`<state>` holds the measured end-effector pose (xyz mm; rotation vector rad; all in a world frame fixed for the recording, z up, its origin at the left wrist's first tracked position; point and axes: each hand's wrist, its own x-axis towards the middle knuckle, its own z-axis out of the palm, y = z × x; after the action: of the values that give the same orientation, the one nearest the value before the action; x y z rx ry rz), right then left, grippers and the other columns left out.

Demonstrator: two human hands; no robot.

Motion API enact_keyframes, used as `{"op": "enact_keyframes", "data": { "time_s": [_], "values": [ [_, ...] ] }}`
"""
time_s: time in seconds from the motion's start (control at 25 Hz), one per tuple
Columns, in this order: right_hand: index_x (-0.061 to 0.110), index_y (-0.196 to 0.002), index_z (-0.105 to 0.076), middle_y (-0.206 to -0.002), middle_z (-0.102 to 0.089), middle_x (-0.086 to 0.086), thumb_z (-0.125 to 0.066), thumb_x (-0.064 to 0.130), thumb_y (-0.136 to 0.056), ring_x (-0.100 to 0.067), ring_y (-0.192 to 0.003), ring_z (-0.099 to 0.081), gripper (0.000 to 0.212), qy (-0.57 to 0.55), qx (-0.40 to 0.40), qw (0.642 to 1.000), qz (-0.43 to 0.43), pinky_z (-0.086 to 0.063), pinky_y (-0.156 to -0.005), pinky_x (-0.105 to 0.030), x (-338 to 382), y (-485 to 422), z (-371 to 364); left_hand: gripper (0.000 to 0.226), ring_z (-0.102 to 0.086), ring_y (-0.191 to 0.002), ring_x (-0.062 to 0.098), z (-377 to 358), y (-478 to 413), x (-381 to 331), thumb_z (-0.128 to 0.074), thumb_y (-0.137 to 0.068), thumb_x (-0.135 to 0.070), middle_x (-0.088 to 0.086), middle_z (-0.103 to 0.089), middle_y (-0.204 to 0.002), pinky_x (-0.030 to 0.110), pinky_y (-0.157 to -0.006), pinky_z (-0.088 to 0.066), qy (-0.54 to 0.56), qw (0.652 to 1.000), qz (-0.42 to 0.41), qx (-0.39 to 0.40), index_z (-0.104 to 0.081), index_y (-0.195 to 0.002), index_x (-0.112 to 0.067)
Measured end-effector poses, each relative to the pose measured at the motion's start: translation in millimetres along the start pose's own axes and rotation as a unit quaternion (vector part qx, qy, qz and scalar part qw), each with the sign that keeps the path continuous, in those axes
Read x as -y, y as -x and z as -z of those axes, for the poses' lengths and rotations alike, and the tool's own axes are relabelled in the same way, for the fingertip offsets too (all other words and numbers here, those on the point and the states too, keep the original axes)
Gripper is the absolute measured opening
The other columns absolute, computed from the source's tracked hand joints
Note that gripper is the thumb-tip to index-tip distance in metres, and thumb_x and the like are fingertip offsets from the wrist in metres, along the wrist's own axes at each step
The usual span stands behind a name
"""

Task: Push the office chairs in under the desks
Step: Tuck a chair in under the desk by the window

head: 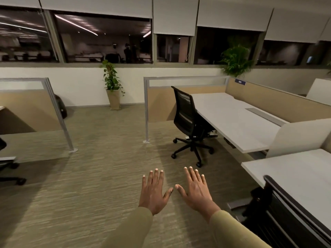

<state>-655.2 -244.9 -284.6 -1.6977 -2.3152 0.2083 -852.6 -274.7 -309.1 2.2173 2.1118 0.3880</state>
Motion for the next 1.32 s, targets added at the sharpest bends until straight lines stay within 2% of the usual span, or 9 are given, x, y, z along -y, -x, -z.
{"op": "enact_keyframes", "data": {
  "time_s": [0.16,0.4,0.6,0.72,0.88,1.0,1.2,1.32],
  "values": [
    [0.020,-0.160,0.003,-0.169,-0.001,-0.007,-0.018,0.079,-0.091,-0.026,-0.155,0.005,0.093,-0.026,-0.023,0.999,-0.011,0.004,-0.123,-0.043,40.7,-111.4,-16.6,0.085,0.010,-0.158,0.025,11.1,-87.7,74.6,-0.016,-0.098,-0.072,0.005,0.006,-0.172,0.050,-0.125,0.010,-0.006,1.000,-0.003,0.011,0.001,-0.163,-0.020],
    [0.020,-0.159,0.005,-0.169,0.001,-0.007,-0.020,0.078,-0.092,-0.026,-0.155,0.007,0.092,-0.035,0.006,0.999,0.006,0.006,-0.122,-0.044,87.3,-226.6,-48.8,0.094,0.010,-0.158,0.025,14.7,-174.3,150.5,0.001,-0.089,-0.077,0.005,0.008,-0.172,0.049,-0.124,0.012,-0.010,1.000,0.010,0.009,0.002,-0.163,-0.019],
    [0.019,-0.160,0.006,-0.169,0.002,-0.008,-0.020,0.076,-0.093,-0.027,-0.155,0.006,0.091,-0.041,0.020,0.998,0.042,0.005,-0.124,-0.045,110.7,-325.2,-75.3,0.095,0.009,-0.158,0.026,4.7,-250.0,207.5,0.003,-0.089,-0.077,0.006,0.008,-0.172,0.051,-0.126,0.009,-0.020,0.999,0.042,0.004,0.002,-0.163,-0.018],
    [0.019,-0.160,0.006,-0.169,0.001,-0.009,-0.021,0.075,-0.094,-0.028,-0.155,0.005,0.090,-0.040,0.021,0.997,0.055,0.002,-0.125,-0.047,110.1,-396.6,-90.8,0.095,0.008,-0.158,0.026,1.7,-313.3,233.7,0.003,-0.089,-0.076,0.007,0.006,-0.172,0.051,-0.125,0.010,-0.027,0.998,0.052,0.004,0.000,-0.163,-0.018],
    [0.018,-0.160,0.005,-0.169,-0.001,-0.009,-0.023,0.074,-0.095,-0.029,-0.155,0.002,0.090,-0.037,0.026,0.998,0.045,0.001,-0.124,-0.047,98.8,-508.0,-102.3,0.088,0.011,-0.158,0.025,-4.3,-411.2,266.8,-0.010,-0.095,-0.074,0.006,0.008,-0.172,0.049,-0.124,0.016,-0.033,0.997,0.063,0.006,0.003,-0.163,-0.019],
    [0.018,-0.159,0.007,-0.169,0.002,-0.009,-0.021,0.074,-0.094,-0.029,-0.155,0.003,0.090,-0.018,0.029,0.998,0.059,0.002,-0.124,-0.047,90.5,-586.4,-102.7,0.088,0.012,-0.158,0.025,-1.8,-482.7,285.7,-0.011,-0.096,-0.074,0.005,0.009,-0.172,0.049,-0.123,0.017,-0.041,0.997,0.068,0.000,0.004,-0.163,-0.019],
    [0.020,-0.159,0.009,-0.169,0.003,-0.008,-0.019,0.075,-0.093,-0.028,-0.155,0.005,0.090,-0.006,0.027,0.996,0.087,0.003,-0.124,-0.046,80.0,-688.9,-100.2,0.093,0.009,-0.158,0.024,0.0,-588.2,301.2,0.002,-0.090,-0.077,0.004,0.006,-0.172,0.049,-0.124,0.015,-0.019,0.997,0.070,-0.026,0.002,-0.163,-0.021],
    [0.021,-0.158,0.011,-0.169,0.005,-0.007,-0.020,0.075,-0.093,-0.027,-0.155,0.006,0.090,-0.002,0.029,0.996,0.090,0.005,-0.124,-0.045,68.8,-748.3,-100.5,0.094,0.009,-0.158,0.024,-6.4,-649.8,310.5,0.003,-0.088,-0.077,0.004,0.005,-0.172,0.048,-0.123,0.018,-0.013,0.998,0.054,-0.039,0.000,-0.163,-0.021]
  ]
}}
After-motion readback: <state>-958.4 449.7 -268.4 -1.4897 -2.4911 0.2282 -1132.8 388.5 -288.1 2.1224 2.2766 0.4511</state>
